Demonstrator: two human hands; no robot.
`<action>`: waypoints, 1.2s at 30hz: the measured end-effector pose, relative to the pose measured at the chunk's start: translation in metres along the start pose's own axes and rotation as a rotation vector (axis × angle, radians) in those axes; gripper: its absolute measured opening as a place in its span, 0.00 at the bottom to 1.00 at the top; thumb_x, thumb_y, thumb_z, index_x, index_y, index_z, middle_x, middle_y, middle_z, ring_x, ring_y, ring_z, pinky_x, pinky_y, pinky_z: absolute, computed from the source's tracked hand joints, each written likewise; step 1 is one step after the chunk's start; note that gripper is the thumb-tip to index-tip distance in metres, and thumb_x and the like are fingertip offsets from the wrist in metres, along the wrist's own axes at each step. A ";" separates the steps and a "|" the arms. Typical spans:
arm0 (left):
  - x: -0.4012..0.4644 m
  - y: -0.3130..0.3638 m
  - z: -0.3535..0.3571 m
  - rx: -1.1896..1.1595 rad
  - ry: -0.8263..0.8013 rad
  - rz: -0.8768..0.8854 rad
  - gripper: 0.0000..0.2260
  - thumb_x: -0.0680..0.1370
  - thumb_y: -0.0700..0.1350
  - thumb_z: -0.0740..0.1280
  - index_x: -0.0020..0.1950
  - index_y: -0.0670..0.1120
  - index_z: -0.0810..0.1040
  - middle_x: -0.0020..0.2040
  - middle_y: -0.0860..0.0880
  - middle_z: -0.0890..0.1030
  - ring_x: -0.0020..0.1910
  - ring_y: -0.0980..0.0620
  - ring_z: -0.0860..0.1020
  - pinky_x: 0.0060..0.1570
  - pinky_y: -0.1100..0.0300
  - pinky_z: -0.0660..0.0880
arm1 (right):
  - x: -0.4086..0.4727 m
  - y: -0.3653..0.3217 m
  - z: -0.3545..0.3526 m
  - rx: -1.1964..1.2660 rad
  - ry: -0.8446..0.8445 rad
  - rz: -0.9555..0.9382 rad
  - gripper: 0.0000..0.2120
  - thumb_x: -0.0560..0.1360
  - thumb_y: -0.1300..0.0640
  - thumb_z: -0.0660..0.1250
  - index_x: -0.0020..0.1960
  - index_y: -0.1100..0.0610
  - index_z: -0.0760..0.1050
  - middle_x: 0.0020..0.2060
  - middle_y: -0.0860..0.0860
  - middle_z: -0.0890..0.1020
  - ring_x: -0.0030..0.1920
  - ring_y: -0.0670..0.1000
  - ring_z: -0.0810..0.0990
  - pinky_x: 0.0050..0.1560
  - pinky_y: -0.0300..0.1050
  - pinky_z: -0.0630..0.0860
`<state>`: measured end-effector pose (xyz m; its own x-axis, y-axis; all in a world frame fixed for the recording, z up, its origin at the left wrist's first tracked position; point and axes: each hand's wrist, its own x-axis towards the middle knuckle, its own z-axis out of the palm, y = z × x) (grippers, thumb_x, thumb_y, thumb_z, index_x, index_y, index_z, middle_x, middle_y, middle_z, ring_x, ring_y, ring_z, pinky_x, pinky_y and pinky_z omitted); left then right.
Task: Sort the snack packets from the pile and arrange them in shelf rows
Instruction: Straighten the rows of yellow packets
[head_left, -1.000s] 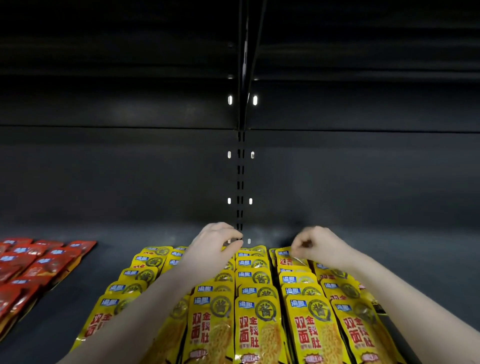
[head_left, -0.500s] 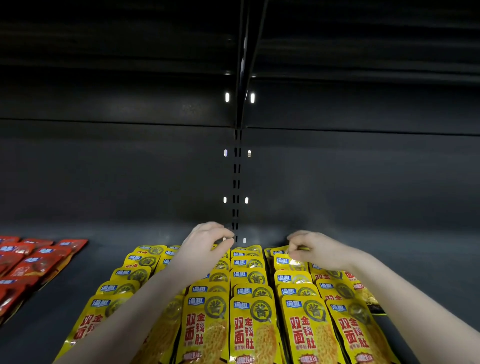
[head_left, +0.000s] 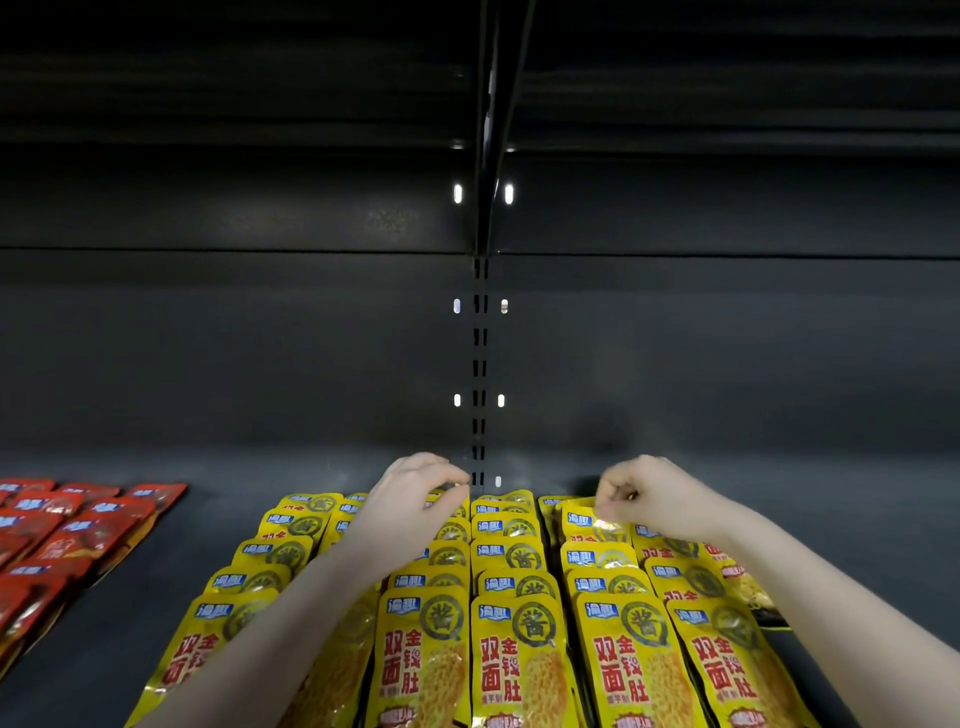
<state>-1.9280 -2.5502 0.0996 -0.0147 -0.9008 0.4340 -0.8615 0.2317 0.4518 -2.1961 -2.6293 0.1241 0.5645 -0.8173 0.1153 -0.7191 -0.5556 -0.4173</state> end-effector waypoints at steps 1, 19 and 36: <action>0.000 0.000 0.000 0.002 -0.001 -0.001 0.12 0.81 0.49 0.60 0.61 0.52 0.79 0.61 0.56 0.74 0.64 0.58 0.67 0.59 0.65 0.62 | 0.000 0.001 0.000 0.031 0.008 0.010 0.05 0.72 0.57 0.71 0.38 0.50 0.78 0.35 0.45 0.83 0.36 0.41 0.79 0.46 0.45 0.80; -0.001 -0.006 0.002 0.007 0.027 0.015 0.11 0.80 0.49 0.62 0.61 0.52 0.79 0.59 0.58 0.75 0.62 0.58 0.68 0.60 0.66 0.62 | 0.004 -0.001 0.000 0.197 0.137 0.112 0.08 0.75 0.62 0.67 0.51 0.53 0.81 0.39 0.45 0.82 0.38 0.40 0.78 0.42 0.29 0.73; -0.019 -0.012 -0.008 0.054 0.098 -0.038 0.11 0.80 0.49 0.62 0.59 0.50 0.80 0.56 0.57 0.75 0.59 0.57 0.70 0.59 0.63 0.64 | -0.046 0.053 -0.019 -0.159 0.211 0.081 0.07 0.75 0.54 0.68 0.45 0.55 0.83 0.37 0.32 0.76 0.46 0.42 0.76 0.57 0.38 0.66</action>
<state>-1.9138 -2.5327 0.0917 0.0664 -0.8678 0.4925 -0.8866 0.1751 0.4281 -2.2679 -2.6244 0.1139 0.4178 -0.8643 0.2799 -0.8222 -0.4908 -0.2883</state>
